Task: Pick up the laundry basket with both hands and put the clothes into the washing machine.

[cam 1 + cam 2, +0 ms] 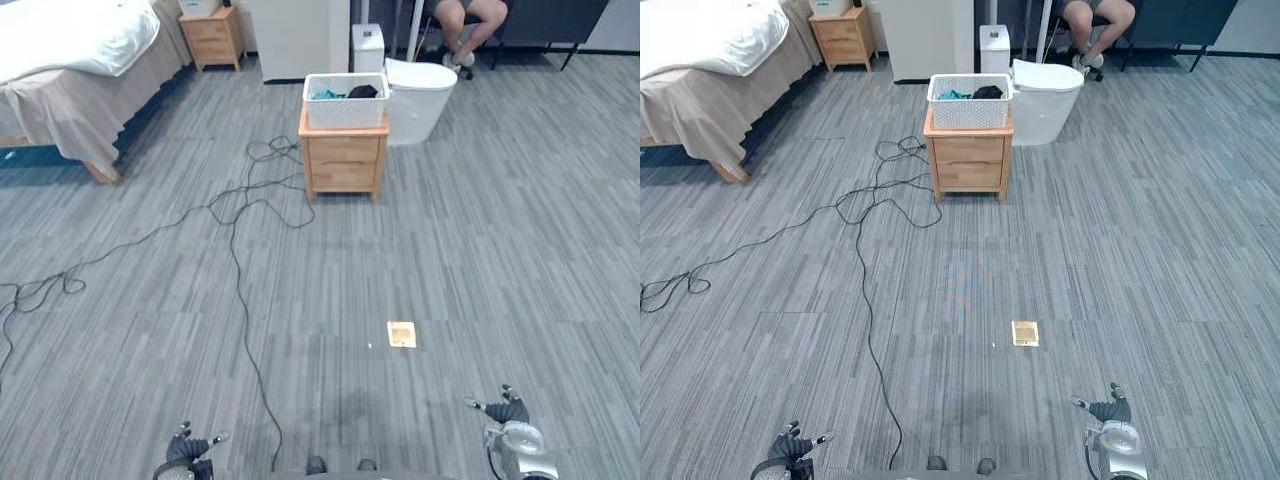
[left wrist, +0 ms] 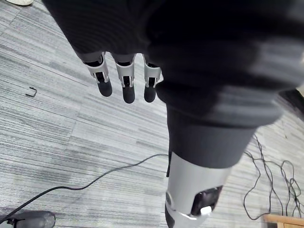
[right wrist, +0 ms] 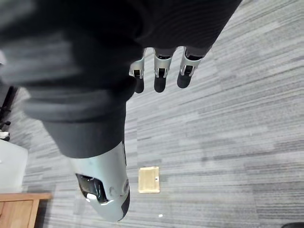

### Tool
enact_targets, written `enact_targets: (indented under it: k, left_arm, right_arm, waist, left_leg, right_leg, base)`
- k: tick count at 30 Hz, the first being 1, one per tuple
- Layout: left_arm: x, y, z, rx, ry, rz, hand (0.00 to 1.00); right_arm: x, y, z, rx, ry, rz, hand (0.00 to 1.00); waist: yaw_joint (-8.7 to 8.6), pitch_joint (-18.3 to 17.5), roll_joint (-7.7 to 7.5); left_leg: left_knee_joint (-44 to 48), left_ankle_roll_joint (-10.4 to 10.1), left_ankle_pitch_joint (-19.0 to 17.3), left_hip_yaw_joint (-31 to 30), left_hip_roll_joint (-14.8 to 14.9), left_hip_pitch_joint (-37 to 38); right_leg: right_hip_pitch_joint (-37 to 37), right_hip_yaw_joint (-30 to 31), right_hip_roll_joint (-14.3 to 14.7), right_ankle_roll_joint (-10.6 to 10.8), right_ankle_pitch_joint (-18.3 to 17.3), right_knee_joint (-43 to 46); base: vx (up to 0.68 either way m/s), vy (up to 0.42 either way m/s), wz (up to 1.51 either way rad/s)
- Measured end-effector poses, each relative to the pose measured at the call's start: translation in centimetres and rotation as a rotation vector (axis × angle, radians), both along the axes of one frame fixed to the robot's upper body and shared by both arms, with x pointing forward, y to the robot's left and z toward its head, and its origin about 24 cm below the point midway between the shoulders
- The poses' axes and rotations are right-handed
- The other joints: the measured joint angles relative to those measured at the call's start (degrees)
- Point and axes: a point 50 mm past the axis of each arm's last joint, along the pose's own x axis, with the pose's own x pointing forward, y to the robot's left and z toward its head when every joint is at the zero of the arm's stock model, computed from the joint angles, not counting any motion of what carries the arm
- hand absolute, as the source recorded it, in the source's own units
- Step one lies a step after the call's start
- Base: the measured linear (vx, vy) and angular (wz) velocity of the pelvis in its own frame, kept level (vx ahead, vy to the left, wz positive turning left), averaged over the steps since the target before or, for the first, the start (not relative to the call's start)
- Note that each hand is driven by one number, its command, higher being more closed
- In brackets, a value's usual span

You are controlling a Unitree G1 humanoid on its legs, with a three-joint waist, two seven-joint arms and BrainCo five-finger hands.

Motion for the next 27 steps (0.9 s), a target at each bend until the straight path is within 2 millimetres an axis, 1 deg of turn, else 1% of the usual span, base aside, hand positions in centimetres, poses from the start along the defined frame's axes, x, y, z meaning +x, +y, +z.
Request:
enact_targets:
  k: [2, 4, 5, 6, 7, 8, 9, 10, 11, 12, 14, 15, 16, 17, 18, 19, 20, 21, 22, 23, 24, 25, 26, 27]
  left_arm:
    - [0.6, 0.0, 0.2, 0.003, -0.021, -0.007, 0.00]
    - [1.1, -0.1, 0.5, 0.004, -0.050, -0.004, 0.00]
    - [1.2, -0.1, 0.6, 0.003, -0.059, -0.001, 0.00]
    - [1.5, 0.0, 0.9, 0.003, -0.077, 0.005, 0.00]
    - [1.8, -0.1, 1.1, 0.002, -0.100, 0.006, 0.00]
    - [2.0, -0.1, 1.3, 0.002, -0.114, 0.006, 0.00]
    - [2.6, -0.3, 1.6, -0.005, -0.142, 0.004, 0.00]
    - [2.9, -0.4, 1.7, -0.008, -0.153, 0.002, 0.00]
    - [3.4, -0.6, 1.9, -0.007, -0.166, -0.016, 0.00]
    - [4.2, -0.6, 2.3, 0.003, -0.188, -0.024, 0.00]
    - [4.9, -0.8, 2.5, 0.007, -0.206, -0.036, 0.00]
    - [5.5, -0.9, 2.8, 0.007, -0.225, -0.048, 0.00]
    - [6.0, -1.0, 3.0, 0.003, -0.243, -0.045, 0.00]
    - [6.6, -1.0, 3.3, 0.004, -0.262, -0.044, 0.00]
    - [7.4, -1.0, 3.7, 0.009, -0.282, -0.047, 0.00]
    - [7.8, -1.0, 3.9, 0.013, -0.293, -0.049, 0.00]
    - [7.8, -1.1, 3.9, 0.013, -0.295, -0.051, 0.00]
    - [8.0, -1.2, 4.0, 0.011, -0.300, -0.053, 0.00]
    - [8.1, -1.5, 3.9, 0.004, -0.299, -0.061, 0.00]
    - [8.1, -1.6, 3.9, 0.000, -0.300, -0.062, 0.00]
    - [8.1, -1.6, 3.9, -0.004, -0.302, -0.054, 0.00]
    - [7.7, -1.8, 3.6, -0.024, -0.297, -0.034, 0.00]
    - [7.3, -1.8, 3.4, -0.032, -0.293, -0.019, 0.00]
    - [6.8, -1.8, 3.1, -0.042, -0.284, 0.003, 0.00]
  right_arm:
    - [0.3, -0.2, 0.2, 0.003, -0.018, -0.022, 0.00]
    - [0.9, -0.2, 0.5, -0.007, -0.031, -0.029, 0.00]
    - [1.0, -0.2, 0.5, -0.009, -0.035, -0.030, 0.00]
    - [1.4, -0.1, 0.6, -0.010, -0.042, -0.028, 0.00]
    - [1.6, -0.1, 0.7, -0.012, -0.048, -0.027, 0.00]
    - [1.6, -0.1, 0.7, -0.011, -0.048, -0.027, 0.00]
    - [1.3, 0.0, 0.6, -0.007, -0.041, -0.031, 0.00]
    - [1.3, 0.1, 0.5, 0.000, -0.041, -0.034, 0.00]
    - [1.6, 0.6, 0.5, 0.009, -0.049, -0.023, 0.00]
    - [1.8, 1.2, 0.4, 0.021, -0.053, -0.010, 0.00]
    - [1.9, 1.5, 0.3, 0.024, -0.053, -0.001, 0.00]
    - [2.2, 1.6, 0.5, 0.020, -0.059, 0.006, 0.00]
    - [2.4, 1.7, 0.6, 0.015, -0.063, 0.020, 0.00]
    - [2.7, 1.8, 0.8, 0.012, -0.074, 0.026, 0.00]
    - [2.9, 1.7, 1.0, 0.007, -0.086, 0.027, 0.00]
    - [2.9, 1.5, 1.1, 0.001, -0.090, 0.027, 0.00]
    - [2.8, 1.5, 1.1, 0.000, -0.089, 0.027, 0.00]
    - [2.7, 1.4, 1.1, -0.004, -0.085, 0.026, 0.00]
    - [2.5, 1.2, 1.2, -0.010, -0.088, 0.026, 0.00]
    - [2.9, 1.3, 1.5, -0.010, -0.102, 0.030, 0.00]
    - [3.7, 2.0, 1.7, -0.001, -0.128, 0.050, 0.00]
    - [4.1, 2.5, 2.0, 0.006, -0.153, 0.065, 0.00]
    - [4.4, 3.0, 2.1, 0.012, -0.163, 0.077, 0.00]
    - [4.7, 3.9, 2.3, 0.025, -0.190, 0.094, 0.00]
  waist:
    - [0.05, 1.17, -0.12]
    - [0.51, 2.51, -0.13]
    - [0.79, 2.70, -0.06]
    - [1.15, 3.13, 0.23]
    - [1.42, 3.59, 0.72]
    - [1.77, 3.82, 0.74]
    - [2.25, 4.38, 0.68]
    - [2.34, 4.61, 0.52]
    - [2.44, 5.68, 0.45]
    - [1.99, 6.40, -0.03]
    - [2.22, 7.10, -0.21]
    - [2.08, 7.87, -0.14]
    - [1.71, 8.57, 0.03]
    - [0.79, 9.42, 0.04]
    - [-0.42, 10.05, -0.26]
    - [-1.55, 10.32, -0.90]
    - [-1.70, 10.22, -1.06]
    - [-2.67, 9.97, -1.34]
    - [-2.93, 9.70, -0.32]
    - [-2.57, 9.59, 0.73]
    - [-2.31, 9.72, 0.92]
    - [-2.03, 10.00, 1.51]
    - [-1.83, 10.06, 1.76]
    - [-0.98, 10.18, 1.66]
  left_leg:
    - [2.37, 1.05, -0.97, 0.08, 0.07, -1.87]
    - [7.63, 1.29, -3.89, 1.16, 0.62, -5.54]
    - [8.99, 1.50, -4.67, 1.57, 0.86, -6.46]
    - [12.03, 2.00, -6.58, 1.93, 1.30, -8.42]
    - [15.09, 2.48, -8.67, 2.30, 1.77, -10.14]
    - [16.38, 2.52, -9.80, 2.64, 1.84, -10.74]
    - [18.85, 2.91, -12.27, 2.72, 1.68, -11.29]
    - [19.49, 3.18, -13.12, 2.38, 1.37, -11.29]
    - [20.06, 4.17, -13.88, 1.96, 0.72, -10.55]
    - [20.22, 4.60, -15.00, 1.56, 0.03, -9.40]
    - [20.21, 4.68, -16.47, 1.25, -0.28, -7.84]
    - [19.13, 4.89, -17.19, 0.69, -0.41, -5.76]
    - [17.77, 5.03, -17.15, -0.09, -0.41, -3.94]
    - [15.69, 4.96, -17.14, -1.31, -0.40, -1.57]
    - [12.55, 4.45, -16.84, -3.02, -0.57, 1.61]
    - [8.74, 3.32, -16.91, -5.40, -0.73, 5.71]
    - [8.35, 2.91, -17.12, -5.79, -0.70, 6.38]
    - [9.14, 0.68, -18.36, -7.20, -0.32, 8.13]
    - [11.76, -2.04, -19.25, -7.56, 1.30, 8.84]
    - [14.12, -4.34, -18.89, -7.12, 2.73, 8.15]
    - [24.33, -9.98, -16.25, -5.40, 4.17, 4.94]
    - [40.83, -14.23, -10.40, -4.05, 6.97, -0.37]
    - [49.17, -13.67, -10.21, -3.21, 8.65, -2.74]
    - [61.22, -11.53, -11.36, -1.44, 11.51, -6.83]
  right_leg:
    - [-1.01, 0.02, -0.02, 0.01, -0.01, 0.49]
    - [-2.76, 0.64, 0.06, 0.28, -0.17, 1.26]
    - [-3.40, 0.99, 0.14, 0.90, -0.57, 1.63]
    - [-4.64, 1.29, 0.26, 2.28, -1.75, 2.76]
    - [-6.75, 0.26, -0.06, 3.95, -4.52, 6.50]
    - [-8.21, -0.59, -0.56, 5.03, -6.24, 9.43]
    - [-11.04, -1.84, -1.65, 6.85, -8.99, 17.00]
    - [-13.45, -3.13, -2.46, 6.91, -9.55, 22.41]
    - [-19.26, -5.60, -4.43, 6.70, -10.60, 34.32]
    - [-22.87, -6.79, -5.79, 5.74, -11.95, 39.22]
    - [-26.11, -8.68, -6.57, 5.70, -12.17, 38.73]
    - [-27.86, -9.69, -6.44, 5.96, -11.78, 34.88]
    - [-28.53, -10.97, -6.09, 5.43, -10.52, 30.37]
    - [-28.74, -12.09, -5.64, 5.27, -7.88, 24.23]
    - [-29.46, -12.88, -5.55, 5.42, -3.31, 16.66]
    - [-31.23, -13.92, -5.92, 4.98, 1.55, 11.48]
    - [-31.52, -13.89, -6.09, 4.54, 2.20, 10.96]
    - [-32.51, -13.66, -6.28, 0.95, 7.31, 11.67]
    - [-32.88, -14.29, -6.02, -4.61, 10.54, 16.39]
    - [-33.33, -14.76, -5.23, -4.86, 8.31, 19.18]
    - [-32.17, -14.94, -4.48, -6.16, 3.77, 22.38]
    - [-27.71, -15.03, -2.80, -6.35, 0.53, 22.20]
    - [-24.64, -14.96, -1.52, -6.45, -0.97, 21.59]
    - [-18.79, -14.12, 0.22, -7.24, -3.05, 20.19]
  base:
    - [0.00, 0.005, -0.02]
    - [-0.01, 0.023, -0.16]
    - [0.01, 0.055, -0.27]
    - [0.01, 0.056, -0.26]
    - [0.02, 0.089, -0.25]
    - [0.05, 0.109, -0.17]
    - [0.06, 0.124, -0.14]
    - [0.11, 0.137, -0.05]
    - [0.17, 0.128, 0.10]
    - [0.19, 0.121, 0.14]
    - [0.28, 0.093, 0.09]
    - [0.35, 0.075, 0.16]
    - [0.44, 0.052, 0.36]
    - [0.54, 0.015, 0.64]
    - [0.84, -0.040, 1.04]
    - [0.64, -0.051, 0.91]
    - [0.68, -0.102, 0.92]
    - [0.59, -0.128, 0.66]
    - [0.74, -0.165, 0.49]
    - [0.74, -0.186, 0.15]
    - [0.75, -0.204, -0.06]
    - [0.91, -0.247, -0.01]
    - [0.90, -0.220, -0.10]
    - [0.72, -0.146, -0.11]
